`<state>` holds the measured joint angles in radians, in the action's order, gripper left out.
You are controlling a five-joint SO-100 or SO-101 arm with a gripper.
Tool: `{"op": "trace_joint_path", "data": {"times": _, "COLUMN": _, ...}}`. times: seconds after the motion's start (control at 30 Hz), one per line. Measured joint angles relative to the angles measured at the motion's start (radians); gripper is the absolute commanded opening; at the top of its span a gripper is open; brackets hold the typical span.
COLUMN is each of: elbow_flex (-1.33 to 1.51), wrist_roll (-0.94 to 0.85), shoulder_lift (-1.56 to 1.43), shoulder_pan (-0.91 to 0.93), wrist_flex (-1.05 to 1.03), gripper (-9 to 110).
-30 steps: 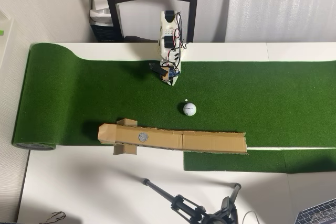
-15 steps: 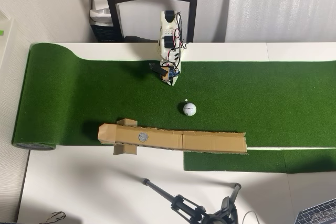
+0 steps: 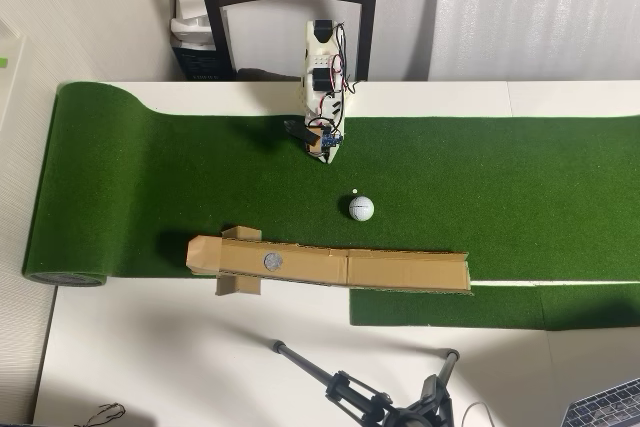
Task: Pick up the golf ball and place it on the gray mark at the back.
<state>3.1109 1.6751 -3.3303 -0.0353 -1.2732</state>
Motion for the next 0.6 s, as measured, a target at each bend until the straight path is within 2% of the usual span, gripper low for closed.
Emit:
{"op": "trace_joint_path", "data": {"times": 0.07, "elbow_flex": 0.0, "wrist_roll": 0.0, "shoulder_lift": 0.002, "shoulder_pan": 0.0, "wrist_flex": 0.018, "gripper": 6}}
{"op": "trace_joint_path", "data": {"times": 0.2, "elbow_flex": 0.002, "wrist_roll": 0.0, "shoulder_lift": 0.002, "shoulder_pan": 0.0, "wrist_flex": 0.055, "gripper": 29}}
{"op": "trace_joint_path", "data": {"times": 0.3, "elbow_flex": -0.054, "wrist_roll": 0.0, "shoulder_lift": 0.003, "shoulder_pan": 0.0, "wrist_flex": 0.055, "gripper": 39}}
{"op": "trace_joint_path", "data": {"times": 0.4, "elbow_flex": -0.143, "wrist_roll": 0.0, "shoulder_lift": 0.003, "shoulder_pan": 0.0, "wrist_flex": 0.055, "gripper": 45}}
{"op": "trace_joint_path", "data": {"times": 0.6, "elbow_flex": -0.198, "wrist_roll": 0.002, "shoulder_lift": 0.003, "shoulder_pan": -0.002, "wrist_flex": 0.055, "gripper": 46}}
